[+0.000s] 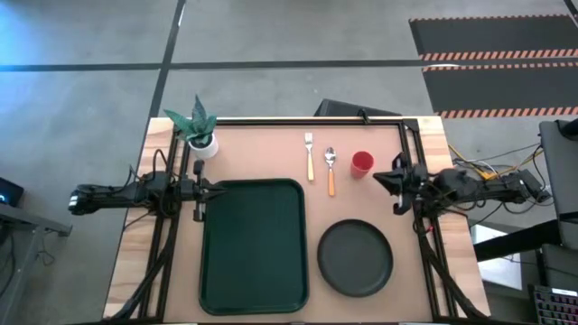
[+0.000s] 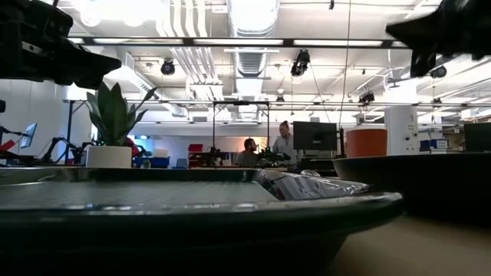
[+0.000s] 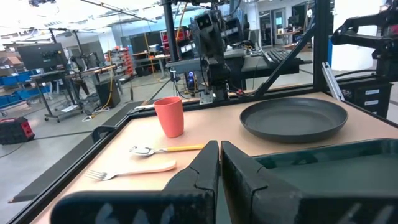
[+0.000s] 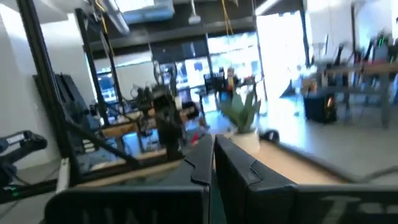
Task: Pick and place plate/cup/fork/spoon on tray
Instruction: Adjust the black serving tray
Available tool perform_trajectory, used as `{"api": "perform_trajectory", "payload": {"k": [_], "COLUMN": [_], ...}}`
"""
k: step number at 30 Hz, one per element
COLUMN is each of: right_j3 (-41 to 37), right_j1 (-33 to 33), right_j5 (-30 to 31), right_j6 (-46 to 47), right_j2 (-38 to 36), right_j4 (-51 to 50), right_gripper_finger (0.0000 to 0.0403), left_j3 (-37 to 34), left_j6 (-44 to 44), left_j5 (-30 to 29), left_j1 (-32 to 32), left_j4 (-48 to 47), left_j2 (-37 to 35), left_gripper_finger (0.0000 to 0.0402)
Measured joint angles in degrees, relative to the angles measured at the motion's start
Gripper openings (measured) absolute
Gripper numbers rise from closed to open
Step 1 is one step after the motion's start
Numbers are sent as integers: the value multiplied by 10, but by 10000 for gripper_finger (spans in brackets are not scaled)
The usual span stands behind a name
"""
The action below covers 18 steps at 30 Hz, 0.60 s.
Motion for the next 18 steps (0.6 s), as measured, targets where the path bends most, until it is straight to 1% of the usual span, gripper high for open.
{"api": "perform_trajectory", "payload": {"k": [3,6,8,12,14,18], "right_j3": [44,95,129,194,225,286], "right_j1": [0,0,0,0,0,0], "right_j5": [5,45,51,47,43,7], "right_j6": [-47,-51,-52,-43,-24,30], "right_j2": [2,9,20,54,79,140], "right_j4": [-13,-28,-37,-38,-39,-39], "right_gripper_finger": [9,9,9,9,9,9], "left_j3": [0,0,0,0,0,0], "left_j6": [0,0,0,0,0,0], "left_j5": [1,1,1,1,1,1], "left_j1": [0,0,0,0,0,0], "left_j4": [0,0,0,0,0,0], "left_j2": [0,0,0,0,0,0], "left_gripper_finger": [0,0,0,0,0,0]}}
